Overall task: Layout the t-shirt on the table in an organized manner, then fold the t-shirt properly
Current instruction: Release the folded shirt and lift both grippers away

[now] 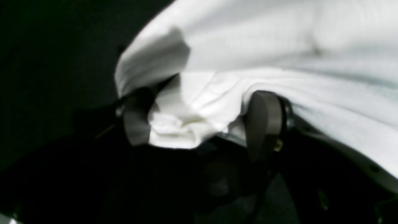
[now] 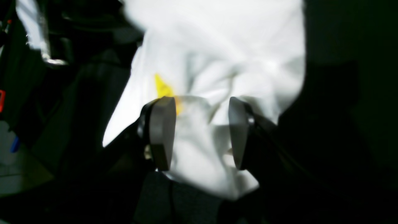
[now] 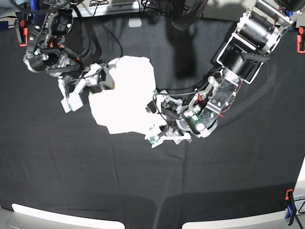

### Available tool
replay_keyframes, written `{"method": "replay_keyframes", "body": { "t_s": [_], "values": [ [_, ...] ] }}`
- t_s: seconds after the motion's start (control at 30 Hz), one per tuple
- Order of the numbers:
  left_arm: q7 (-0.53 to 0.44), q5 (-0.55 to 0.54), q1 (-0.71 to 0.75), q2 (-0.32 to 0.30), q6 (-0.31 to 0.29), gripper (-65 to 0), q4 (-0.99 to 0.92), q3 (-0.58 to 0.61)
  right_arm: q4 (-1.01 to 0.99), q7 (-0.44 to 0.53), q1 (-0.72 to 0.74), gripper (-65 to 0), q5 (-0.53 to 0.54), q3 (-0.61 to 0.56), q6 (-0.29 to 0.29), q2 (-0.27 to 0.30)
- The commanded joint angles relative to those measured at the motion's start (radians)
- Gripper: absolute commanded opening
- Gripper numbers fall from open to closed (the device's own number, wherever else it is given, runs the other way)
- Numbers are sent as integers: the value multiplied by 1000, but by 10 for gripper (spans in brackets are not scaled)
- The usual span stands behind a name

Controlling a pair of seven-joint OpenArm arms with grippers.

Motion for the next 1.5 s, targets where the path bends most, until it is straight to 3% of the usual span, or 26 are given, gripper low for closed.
{"method": "replay_keyframes", "body": {
  "t_s": [0.0, 0.13, 0.3, 0.43, 0.5, 0.57, 0.67, 0.87, 1.03, 1.2, 1.3, 1.47],
  "values": [
    [29, 33, -27, -8, 21, -229, 27, -9, 47, 16, 14, -374, 25, 2, 7, 6],
    [194, -72, -28, -8, 21, -229, 135, -9, 129, 16, 21, -374, -66, 2, 7, 6],
    [395, -231, -27, -10, 10, -229, 314, -9, 143, 16, 20, -374, -72, 1, 7, 11],
    [397, -237, -7, -28, 4, -229, 382, -9, 145, 16, 17, -375, -103, 2, 7, 14],
    [392, -246, 14, -51, 29, -229, 410, -9, 159, 16, 11, -374, -109, 15, 8, 14],
    [323, -293, 48, -98, 60, -228, 471, -10, 184, 16, 3, -374, -105, 39, 8, 17],
    [220, -273, 132, -181, 109, -228, 610, -23, 240, 16, -47, -374, -86, 82, 8, 41],
    [219, -262, 365, -285, 123, -228, 867, -163, 359, 16, -218, -375, -59, 175, 8, 81],
    [241, -326, 628, -302, 136, -228, 1004, -355, 454, 16, -389, -375, -15, 232, 8, 80],
    [206, -372, 891, -301, 103, -228, 1110, -524, 540, 16, -586, -375, -6, 234, 8, 80],
    [192, -416, 1028, -301, 60, -228, 1155, -596, 557, 16, -694, -375, 53, 234, 8, 80],
    [193, -409, 1199, -302, 54, -228, 1165, -662, 557, 16, -843, -374, 113, 234, 8, 80]
  ]
}}
